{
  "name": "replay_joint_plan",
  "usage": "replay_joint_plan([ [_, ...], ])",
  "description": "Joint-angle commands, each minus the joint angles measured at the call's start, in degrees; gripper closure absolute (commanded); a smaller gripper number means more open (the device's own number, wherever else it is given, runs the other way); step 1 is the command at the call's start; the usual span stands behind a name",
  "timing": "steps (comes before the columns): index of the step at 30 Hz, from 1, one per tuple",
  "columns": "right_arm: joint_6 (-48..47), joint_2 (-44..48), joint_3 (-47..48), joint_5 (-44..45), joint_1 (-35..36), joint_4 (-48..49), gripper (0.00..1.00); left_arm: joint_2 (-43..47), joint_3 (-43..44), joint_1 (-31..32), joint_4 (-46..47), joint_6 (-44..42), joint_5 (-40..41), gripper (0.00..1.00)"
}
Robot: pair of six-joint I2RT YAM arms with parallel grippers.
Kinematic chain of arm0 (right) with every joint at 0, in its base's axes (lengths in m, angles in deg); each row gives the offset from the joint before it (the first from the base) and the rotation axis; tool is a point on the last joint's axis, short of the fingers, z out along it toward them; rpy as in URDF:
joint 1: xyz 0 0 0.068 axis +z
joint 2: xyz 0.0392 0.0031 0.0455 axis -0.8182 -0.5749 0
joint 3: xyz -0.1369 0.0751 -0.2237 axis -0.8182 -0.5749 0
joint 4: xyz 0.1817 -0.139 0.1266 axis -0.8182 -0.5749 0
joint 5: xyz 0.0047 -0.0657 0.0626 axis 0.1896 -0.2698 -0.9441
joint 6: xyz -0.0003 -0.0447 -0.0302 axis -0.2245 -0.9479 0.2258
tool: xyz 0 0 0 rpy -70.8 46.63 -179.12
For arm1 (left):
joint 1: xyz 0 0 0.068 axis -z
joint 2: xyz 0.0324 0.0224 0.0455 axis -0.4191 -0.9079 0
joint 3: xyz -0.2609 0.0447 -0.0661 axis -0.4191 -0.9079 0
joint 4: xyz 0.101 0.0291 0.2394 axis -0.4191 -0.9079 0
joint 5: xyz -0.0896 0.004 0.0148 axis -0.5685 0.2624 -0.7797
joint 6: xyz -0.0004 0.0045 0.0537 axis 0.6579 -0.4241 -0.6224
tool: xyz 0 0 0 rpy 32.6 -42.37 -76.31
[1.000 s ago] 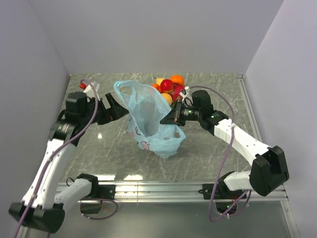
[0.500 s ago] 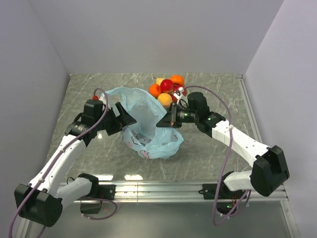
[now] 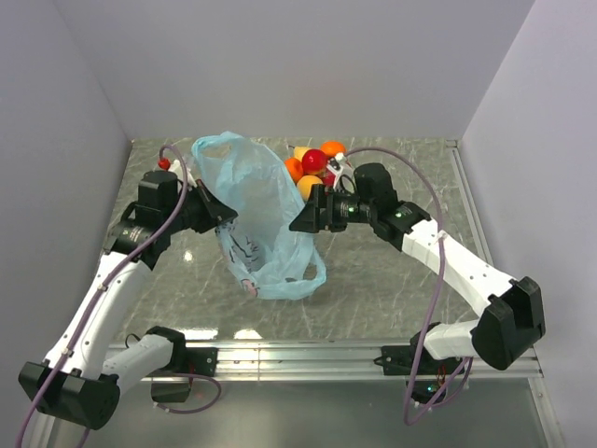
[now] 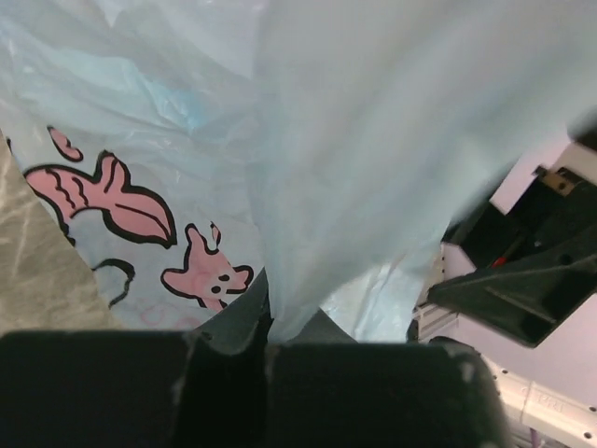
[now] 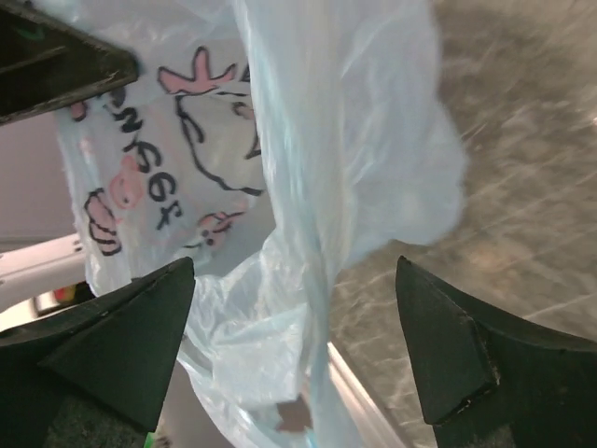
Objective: Place the fake fruits into the plastic bag and tie a complex knot
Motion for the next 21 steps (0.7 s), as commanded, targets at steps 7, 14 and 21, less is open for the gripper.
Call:
replay_joint_plan([
  [7,-17.31,7.73,9.04,13.97,-3.83,-8.08,0.03,1.07,2.18,-3.59,-7.13,-4.79,-3.11,1.00],
  [14,-24.35,7.49,12.81,17.41,-8.58,-10.28,0.00,0.72,5.43,-5.79,-9.24,-2.68,2.85,1.00],
  [21,-21.99,0.02,15.89,18.55,-10.08,-5.99,0.00,-0.86,4.38,-6.15,-7.14,-1.54,2.07,1.00],
])
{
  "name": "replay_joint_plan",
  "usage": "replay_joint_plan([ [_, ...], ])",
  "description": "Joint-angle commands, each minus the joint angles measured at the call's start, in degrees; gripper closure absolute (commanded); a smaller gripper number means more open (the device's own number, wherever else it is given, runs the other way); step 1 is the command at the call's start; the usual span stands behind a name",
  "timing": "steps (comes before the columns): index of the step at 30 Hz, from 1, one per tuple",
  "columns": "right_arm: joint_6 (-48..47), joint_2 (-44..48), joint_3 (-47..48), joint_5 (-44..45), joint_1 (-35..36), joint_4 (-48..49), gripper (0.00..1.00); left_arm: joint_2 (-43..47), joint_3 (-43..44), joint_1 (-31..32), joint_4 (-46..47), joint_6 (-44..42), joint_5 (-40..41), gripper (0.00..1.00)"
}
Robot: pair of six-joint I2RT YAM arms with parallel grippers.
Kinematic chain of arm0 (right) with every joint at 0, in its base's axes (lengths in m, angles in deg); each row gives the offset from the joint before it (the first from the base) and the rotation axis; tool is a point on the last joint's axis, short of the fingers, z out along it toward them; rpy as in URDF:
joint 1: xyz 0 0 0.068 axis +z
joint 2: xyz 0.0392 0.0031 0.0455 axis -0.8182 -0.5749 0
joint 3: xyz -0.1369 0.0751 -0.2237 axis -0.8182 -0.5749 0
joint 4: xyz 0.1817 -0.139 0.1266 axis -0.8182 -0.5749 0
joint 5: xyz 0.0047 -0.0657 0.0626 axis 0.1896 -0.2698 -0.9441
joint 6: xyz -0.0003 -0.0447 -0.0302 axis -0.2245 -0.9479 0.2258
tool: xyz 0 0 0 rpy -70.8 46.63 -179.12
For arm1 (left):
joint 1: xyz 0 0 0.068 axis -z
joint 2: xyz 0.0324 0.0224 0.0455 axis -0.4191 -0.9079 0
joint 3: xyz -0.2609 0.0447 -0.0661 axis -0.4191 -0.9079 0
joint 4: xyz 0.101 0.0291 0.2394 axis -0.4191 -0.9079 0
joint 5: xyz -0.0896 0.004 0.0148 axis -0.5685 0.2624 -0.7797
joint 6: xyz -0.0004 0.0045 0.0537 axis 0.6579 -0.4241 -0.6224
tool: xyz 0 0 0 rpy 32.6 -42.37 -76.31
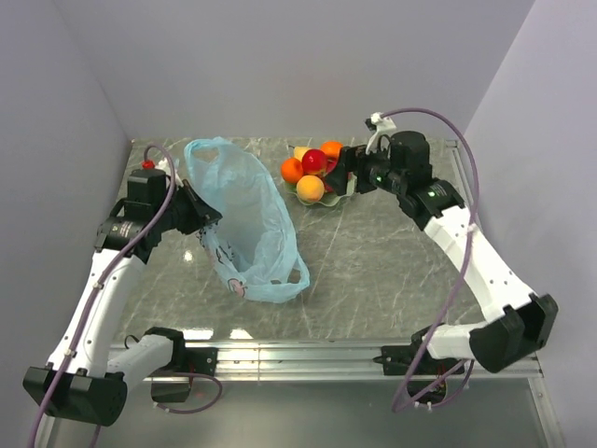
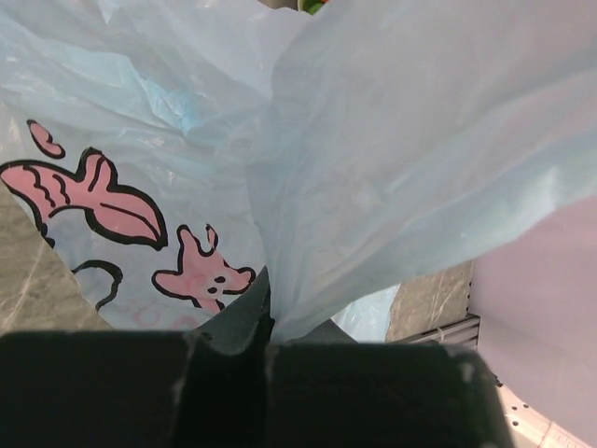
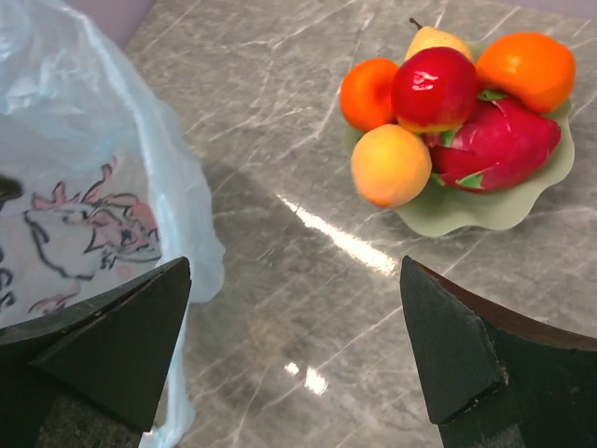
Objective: Place the fake fruits into the plastic bag and tie a complex knot
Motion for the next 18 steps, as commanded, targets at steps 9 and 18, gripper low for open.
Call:
replay_joint_plan([
  [9,-1.00,-16.10,8.87,4.79,-0.44,10.08,0.00,-3.06,-4.64,-3.12,8.35,3.55,-7.26,1.00],
  [18,1.55,-33.15,29.25,9.98,-0.79,1.46,0.00,-8.95,-4.28,-4.97,12.13,3.72,-9.01,1.00],
])
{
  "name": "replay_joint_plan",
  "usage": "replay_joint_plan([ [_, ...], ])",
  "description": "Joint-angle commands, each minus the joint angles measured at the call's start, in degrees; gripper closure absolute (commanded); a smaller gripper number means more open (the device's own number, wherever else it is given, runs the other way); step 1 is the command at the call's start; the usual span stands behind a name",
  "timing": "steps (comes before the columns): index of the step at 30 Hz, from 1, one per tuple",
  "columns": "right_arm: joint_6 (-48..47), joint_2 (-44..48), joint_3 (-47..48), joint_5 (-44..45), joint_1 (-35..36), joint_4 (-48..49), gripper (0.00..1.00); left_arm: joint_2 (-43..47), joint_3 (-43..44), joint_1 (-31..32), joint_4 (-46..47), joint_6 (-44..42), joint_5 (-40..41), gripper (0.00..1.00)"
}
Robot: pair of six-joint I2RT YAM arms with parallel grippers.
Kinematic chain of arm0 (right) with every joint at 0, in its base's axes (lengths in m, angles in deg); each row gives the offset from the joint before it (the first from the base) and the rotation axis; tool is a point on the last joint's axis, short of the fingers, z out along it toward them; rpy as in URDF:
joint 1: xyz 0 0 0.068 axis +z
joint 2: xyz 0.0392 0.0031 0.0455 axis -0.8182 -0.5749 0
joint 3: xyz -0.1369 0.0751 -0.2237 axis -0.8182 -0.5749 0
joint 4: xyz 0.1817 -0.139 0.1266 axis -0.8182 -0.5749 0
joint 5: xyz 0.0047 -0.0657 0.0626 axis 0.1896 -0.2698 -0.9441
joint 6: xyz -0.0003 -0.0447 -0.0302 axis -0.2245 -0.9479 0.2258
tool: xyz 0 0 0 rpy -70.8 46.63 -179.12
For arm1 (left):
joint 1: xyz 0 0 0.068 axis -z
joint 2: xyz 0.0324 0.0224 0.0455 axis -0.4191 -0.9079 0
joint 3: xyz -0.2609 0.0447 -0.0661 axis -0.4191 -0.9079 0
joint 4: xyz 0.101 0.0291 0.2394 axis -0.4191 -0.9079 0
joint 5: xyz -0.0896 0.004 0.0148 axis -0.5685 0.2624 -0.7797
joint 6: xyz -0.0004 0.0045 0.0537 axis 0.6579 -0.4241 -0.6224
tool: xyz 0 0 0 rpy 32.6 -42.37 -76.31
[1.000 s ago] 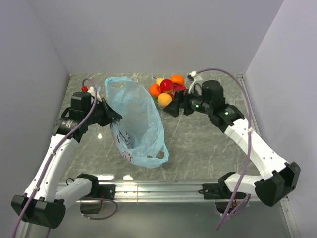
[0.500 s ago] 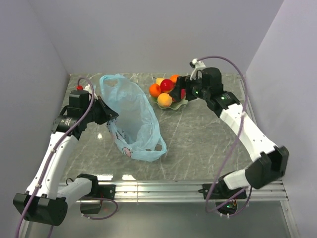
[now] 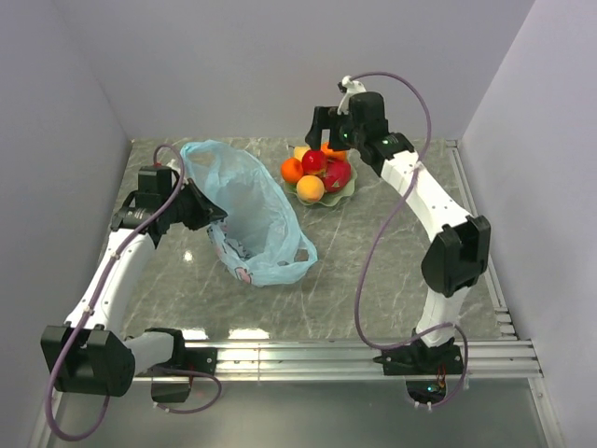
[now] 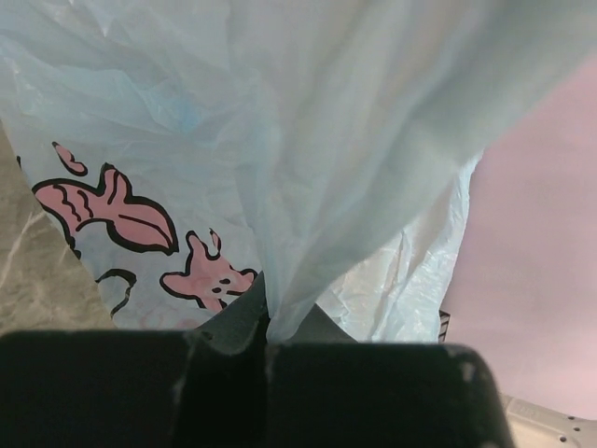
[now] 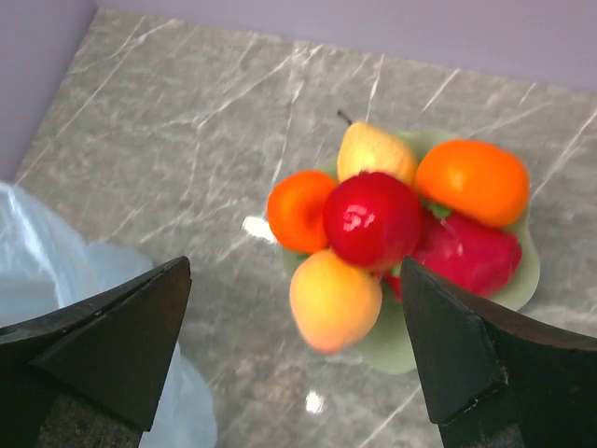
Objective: Place the fake fruits into the plastic bag and tie a complex knot
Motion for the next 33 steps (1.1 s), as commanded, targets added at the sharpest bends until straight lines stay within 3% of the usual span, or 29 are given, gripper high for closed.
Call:
replay_joint_plan([
  [1,0.04,-3.84,4.41,2.94,-0.44,-1.09,0.00,-0.82,1.44,-1.21,3.61,0.60,-2.00,1.00],
  [7,0.65,-6.75,4.41,3.03,0.52,-0.21,0.00,-2.67,4.09,-1.92,1.85,-3.97,-0.42,0.99],
  [30,3.37,-19.32,10.04,6.11,1.76,0.06,0.00,-5.04,6.11,-2.00,0.80,-7.67,1.25,0.96],
  [33,3.29,-20.29,10.48,6.11,1.76,-0.03,0.04,-4.69,5.58,-2.00,0.36,-8.11,1.34,0.96],
])
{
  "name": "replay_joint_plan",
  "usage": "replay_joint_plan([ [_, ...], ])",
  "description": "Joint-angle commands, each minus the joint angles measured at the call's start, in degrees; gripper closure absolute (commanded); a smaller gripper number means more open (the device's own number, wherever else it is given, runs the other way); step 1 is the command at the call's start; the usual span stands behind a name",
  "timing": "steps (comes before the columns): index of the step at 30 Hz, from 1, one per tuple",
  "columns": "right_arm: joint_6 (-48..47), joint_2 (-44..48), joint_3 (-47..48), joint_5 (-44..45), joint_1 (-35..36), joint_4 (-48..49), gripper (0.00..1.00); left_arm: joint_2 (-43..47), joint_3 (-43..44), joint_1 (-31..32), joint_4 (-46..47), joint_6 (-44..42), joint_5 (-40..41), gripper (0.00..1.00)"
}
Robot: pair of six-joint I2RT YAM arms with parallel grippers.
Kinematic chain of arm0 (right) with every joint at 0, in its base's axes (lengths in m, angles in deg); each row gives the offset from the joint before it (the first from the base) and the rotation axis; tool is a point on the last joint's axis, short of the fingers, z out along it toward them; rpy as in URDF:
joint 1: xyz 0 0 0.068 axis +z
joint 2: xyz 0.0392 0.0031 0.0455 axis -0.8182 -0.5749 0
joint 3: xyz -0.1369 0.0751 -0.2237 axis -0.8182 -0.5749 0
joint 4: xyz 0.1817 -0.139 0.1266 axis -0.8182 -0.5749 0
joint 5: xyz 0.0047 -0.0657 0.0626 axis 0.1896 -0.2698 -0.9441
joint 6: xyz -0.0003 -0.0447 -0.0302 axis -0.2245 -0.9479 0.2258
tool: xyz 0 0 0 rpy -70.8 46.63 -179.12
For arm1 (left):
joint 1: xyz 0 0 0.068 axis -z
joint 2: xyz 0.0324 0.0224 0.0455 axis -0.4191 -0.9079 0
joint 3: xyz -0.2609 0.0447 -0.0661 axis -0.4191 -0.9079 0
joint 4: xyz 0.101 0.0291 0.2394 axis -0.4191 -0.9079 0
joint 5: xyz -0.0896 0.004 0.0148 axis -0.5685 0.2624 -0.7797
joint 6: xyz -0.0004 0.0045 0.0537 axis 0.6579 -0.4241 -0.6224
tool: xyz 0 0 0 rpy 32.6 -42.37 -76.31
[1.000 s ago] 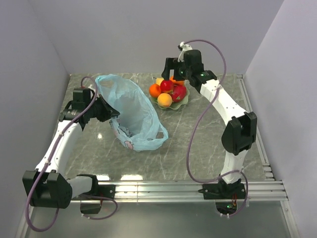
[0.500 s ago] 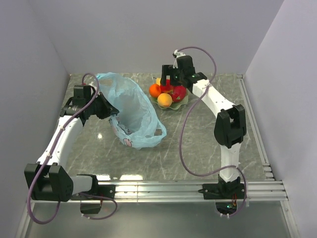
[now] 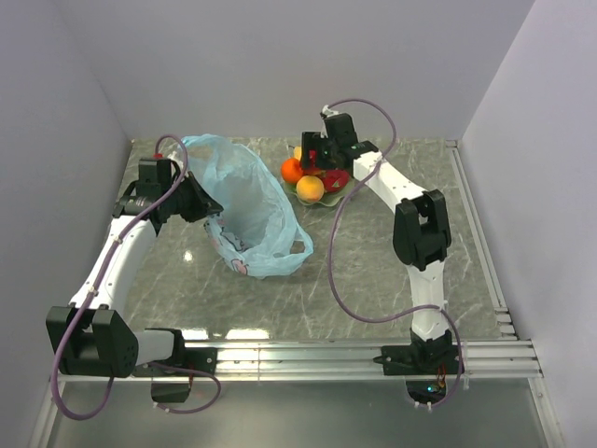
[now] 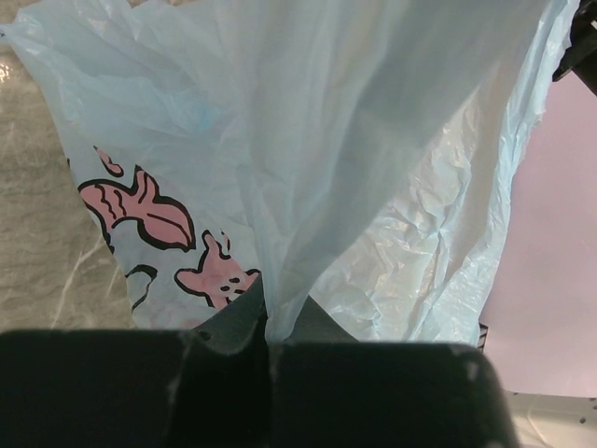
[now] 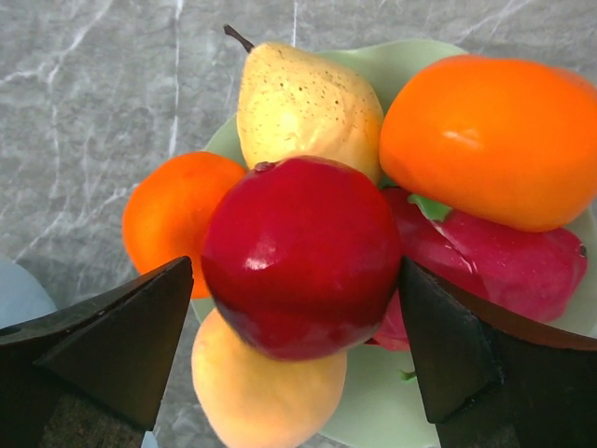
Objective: Place the fake fruits into the plastic bag and tie a complex knot
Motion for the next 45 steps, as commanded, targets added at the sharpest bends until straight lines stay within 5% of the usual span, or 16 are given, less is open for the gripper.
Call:
replay_joint_plan([
  [1,0.51,-0.47,3.13,0.34,0.47,1.15,0.06,1.39,1.60,-0.19,-0.01,-1.86,0.86,0.97],
  [13,-0.28,10.23,0.68,-3.26,0.38,-1.05,0.44,0.86,2.21,-0.19,-0.37,-2.47,0.95,1.00],
  [23,-9.32,28.00,-8.10,-27.32,3.88,1.94,0.55,-0.37,3.88,-1.07,-0.71,-2.56,-5.81,1.00],
  [29,-21.17,30.12,-11.80,-29.98,13.64,-0.16,0.56,-1.86,4.32,-2.65,-0.98,-0.98,-10.74,1.00],
  [32,-24.52,27.67,-11.99,-27.97,17.69,-1.83,0.55,-2.13,4.50,-3.27,-1.86,-1.42,-11.53,1.00],
  [39,-26.92,18.96,-2.50,-22.51,21.65,-10.18,0.07,-1.42,3.89,-5.11,-3.44,-3.00,-12.41,1.00],
  [45,-19.10,25.70,-4.68,-26.11,16.56,-6.86,0.02,-1.07,2.48,-5.64,-2.74,-2.39,-12.50,1.00],
])
